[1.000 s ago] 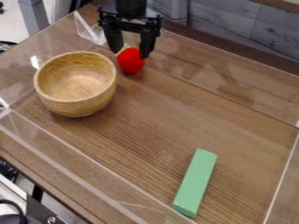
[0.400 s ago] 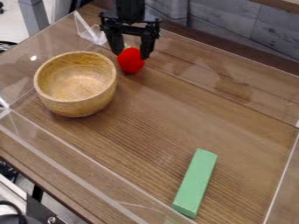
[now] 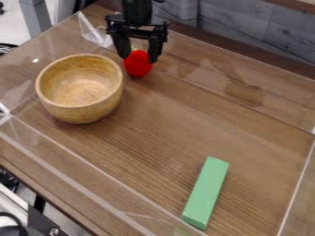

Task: Move the red fruit to the right

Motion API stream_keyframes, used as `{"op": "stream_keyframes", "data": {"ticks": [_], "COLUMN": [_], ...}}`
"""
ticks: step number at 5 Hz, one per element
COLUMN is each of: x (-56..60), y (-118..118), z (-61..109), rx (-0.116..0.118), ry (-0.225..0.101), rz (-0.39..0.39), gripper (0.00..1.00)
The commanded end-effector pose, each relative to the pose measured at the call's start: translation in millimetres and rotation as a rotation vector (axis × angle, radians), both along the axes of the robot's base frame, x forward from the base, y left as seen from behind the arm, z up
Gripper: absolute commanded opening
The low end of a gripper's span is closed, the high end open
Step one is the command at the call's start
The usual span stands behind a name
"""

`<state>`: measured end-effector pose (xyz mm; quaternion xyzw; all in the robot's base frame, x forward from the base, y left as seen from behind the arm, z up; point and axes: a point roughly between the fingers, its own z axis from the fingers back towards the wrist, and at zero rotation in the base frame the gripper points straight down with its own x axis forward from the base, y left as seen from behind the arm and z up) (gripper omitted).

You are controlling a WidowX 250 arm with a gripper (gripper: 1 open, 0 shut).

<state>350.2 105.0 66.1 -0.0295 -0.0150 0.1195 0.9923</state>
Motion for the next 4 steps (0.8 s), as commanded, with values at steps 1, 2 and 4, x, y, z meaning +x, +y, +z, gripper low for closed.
{"op": "stream_keyframes", "data": {"ticks": [1,2,4], "x": [11.1,13.8,19.0], "y": [8.5,9.7,12.5], "z": [14.8,12.3,9.5], "rx": [0.02,0.02,0.023], "ry": [-0.068,-0.078,-0.1], "rz": [0.016,0.019,0.023], "gripper": [1.0,1.0,1.0]}}
